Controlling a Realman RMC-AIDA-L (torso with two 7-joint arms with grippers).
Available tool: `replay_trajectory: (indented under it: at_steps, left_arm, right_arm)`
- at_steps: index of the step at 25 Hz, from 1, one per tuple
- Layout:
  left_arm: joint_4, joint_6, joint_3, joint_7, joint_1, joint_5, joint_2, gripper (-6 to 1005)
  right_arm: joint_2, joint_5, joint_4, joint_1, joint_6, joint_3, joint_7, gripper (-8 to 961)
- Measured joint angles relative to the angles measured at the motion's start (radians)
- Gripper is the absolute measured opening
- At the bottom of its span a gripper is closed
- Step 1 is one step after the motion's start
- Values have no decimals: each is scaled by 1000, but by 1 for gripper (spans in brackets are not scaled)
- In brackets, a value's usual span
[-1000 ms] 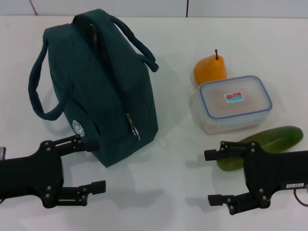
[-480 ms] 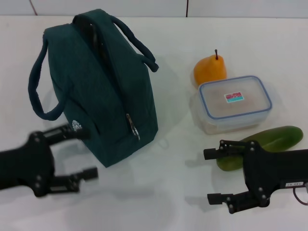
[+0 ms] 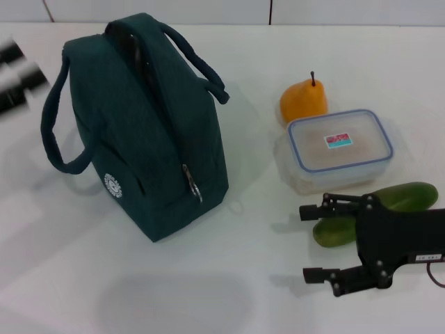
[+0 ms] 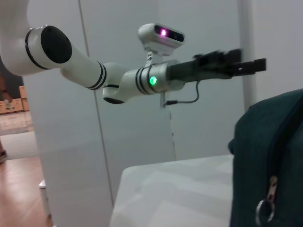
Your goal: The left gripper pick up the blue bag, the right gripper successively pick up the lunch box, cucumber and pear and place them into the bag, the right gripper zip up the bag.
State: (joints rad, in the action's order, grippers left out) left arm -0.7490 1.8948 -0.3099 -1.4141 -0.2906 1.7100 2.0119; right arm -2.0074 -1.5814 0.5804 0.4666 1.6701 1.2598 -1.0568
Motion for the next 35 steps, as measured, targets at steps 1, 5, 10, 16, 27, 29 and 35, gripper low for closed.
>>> replay_trajectory:
  at_steps: [1,5,10,16,27,29,35]
  left_arm:
    - [-10,-45,32,-68,-25,0,-5,842]
    - [-70,-188,41,-281,-83,20,-18,838]
    - [-213,-256,6,-603,-141,154,-45,833]
    - [-458,-246,-141,-1054,-104,284,-22,826]
    - [-832,-240,-449,-1439,-7,345,32,814]
    - [-836,-240,-499,-1480,-24,399,34,812]
    - [-820,-241,-536,-1489,-48,469,46,805]
  right_arm:
    - [0,0,0,1,0,-8,0,855]
    - [4,-1,0,7,-1,-54,0,855]
    - [19,-1,0,13,-1,-112,-5,855]
    - [35,-1,0,14,-1,-159,-9,855]
    - [47,-1,2,13,9,-167,-5,854]
    - [47,-1,2,11,10,-168,-4,854]
    - [47,-1,3,7,11,-168,-3,854]
